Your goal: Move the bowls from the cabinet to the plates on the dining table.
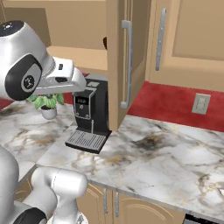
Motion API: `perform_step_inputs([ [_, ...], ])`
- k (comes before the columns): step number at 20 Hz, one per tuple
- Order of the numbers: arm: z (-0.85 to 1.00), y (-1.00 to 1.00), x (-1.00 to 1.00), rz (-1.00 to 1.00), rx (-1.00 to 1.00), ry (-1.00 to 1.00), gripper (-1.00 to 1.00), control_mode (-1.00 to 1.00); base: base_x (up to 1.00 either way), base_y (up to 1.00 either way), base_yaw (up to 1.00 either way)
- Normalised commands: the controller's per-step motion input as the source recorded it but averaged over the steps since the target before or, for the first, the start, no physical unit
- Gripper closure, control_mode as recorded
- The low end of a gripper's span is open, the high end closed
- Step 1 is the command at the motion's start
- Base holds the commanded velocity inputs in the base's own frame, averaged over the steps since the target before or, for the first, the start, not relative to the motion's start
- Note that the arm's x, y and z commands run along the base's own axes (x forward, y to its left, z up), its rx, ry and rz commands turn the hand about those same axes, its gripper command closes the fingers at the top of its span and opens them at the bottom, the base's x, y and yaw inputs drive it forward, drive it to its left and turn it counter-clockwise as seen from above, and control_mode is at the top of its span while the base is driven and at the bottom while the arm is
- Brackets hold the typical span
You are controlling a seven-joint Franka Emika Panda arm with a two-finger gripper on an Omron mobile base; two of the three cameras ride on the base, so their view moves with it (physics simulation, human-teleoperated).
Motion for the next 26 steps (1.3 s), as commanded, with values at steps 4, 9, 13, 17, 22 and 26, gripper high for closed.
perform_step_inputs([
  [4,0.5,0.0,0.3,0.0,-0.24,-0.05,-1.0,-1.0,0.0,0.0,0.0],
  [9,0.32,0.0,0.55,0.0,-0.09,-0.04,-1.0,-1.0,0.0,0.0,0.0],
  [13,0.08,0.03,0.43,0.0,-0.06,-0.08,-1.0,-1.0,0.0,0.0,0.0],
  [17,0.0,0.0,0.55,0.0,0.0,-0.09,-1.0,-1.0,0.0,0.0,0.0],
  [22,0.0,0.0,0.26,0.0,0.0,-0.13,-1.0,-1.0,0.0,0.0,0.0],
  [26,0.05,0.0,0.19,0.0,0.0,-0.08,-1.0,-1.0,0.0,0.0,0.0],
])
